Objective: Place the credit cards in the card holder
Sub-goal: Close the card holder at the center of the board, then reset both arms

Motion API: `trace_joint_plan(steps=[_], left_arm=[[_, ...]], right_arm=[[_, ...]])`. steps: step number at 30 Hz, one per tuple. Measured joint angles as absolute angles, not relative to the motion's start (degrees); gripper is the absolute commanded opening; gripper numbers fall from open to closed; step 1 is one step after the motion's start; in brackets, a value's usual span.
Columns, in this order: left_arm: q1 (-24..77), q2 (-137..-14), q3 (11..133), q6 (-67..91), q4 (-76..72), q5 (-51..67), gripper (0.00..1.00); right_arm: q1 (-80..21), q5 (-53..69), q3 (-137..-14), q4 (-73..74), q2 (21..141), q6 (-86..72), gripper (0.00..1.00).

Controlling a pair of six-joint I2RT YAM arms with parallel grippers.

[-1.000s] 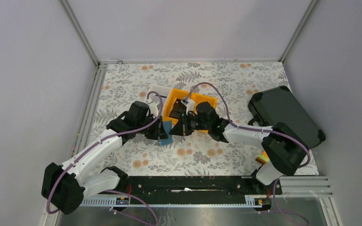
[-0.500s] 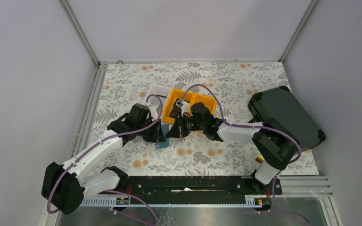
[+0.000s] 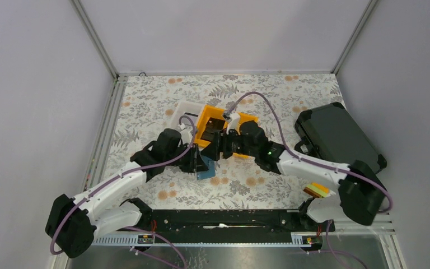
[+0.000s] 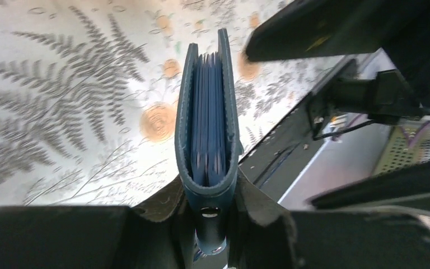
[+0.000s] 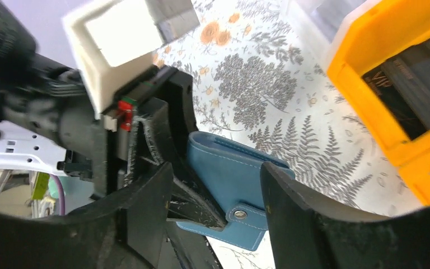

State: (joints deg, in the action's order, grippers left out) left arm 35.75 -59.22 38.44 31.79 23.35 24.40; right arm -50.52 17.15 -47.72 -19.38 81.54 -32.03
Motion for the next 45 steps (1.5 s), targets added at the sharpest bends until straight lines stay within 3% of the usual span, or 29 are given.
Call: trace_joint_plan(steps=[5,7,12,13,19,25,36,45], left_arm=[[36.9,-58.2,30.8,38.4,10.5,25.8,0.23],[36.9,-58.5,27.9,39.8,7.2,25.3,0.38],[36.9,-61.5,24.3,40.4,1.1,22.8,0.93],[37.0,-62.2,23.7,40.4,-0.3,22.0,0.98],[36.7,-63.4,21.5,40.4,-1.9,12.8,0.99],[32.6,-52.8,22.7,40.4,5.7,3.4,0.99],[18.9,-43.4,47.7,33.9,30.1,-3.9,0.99],[18.0,-37.0,49.8,27.4,36.2,-10.4,0.99]], right_arm=[[-46.2,12.5,-42.4,-14.7,69.6,-29.4,0.82],[-42.9,11.0,-40.4,-12.4,66.6,-28.9,0.86],[-35.6,6.0,-36.6,-4.9,62.0,-26.7,0.96],[-35.1,5.3,-36.4,-3.8,61.5,-26.4,0.98],[-31.6,-0.5,-36.4,2.9,58.6,-25.1,1.00],[-28.7,-7.1,-36.7,8.1,57.7,-24.1,0.99],[-28.1,-20.7,-38.1,11.4,47.4,-20.0,0.99],[-28.1,-26.4,-38.0,10.0,40.1,-16.9,0.99]])
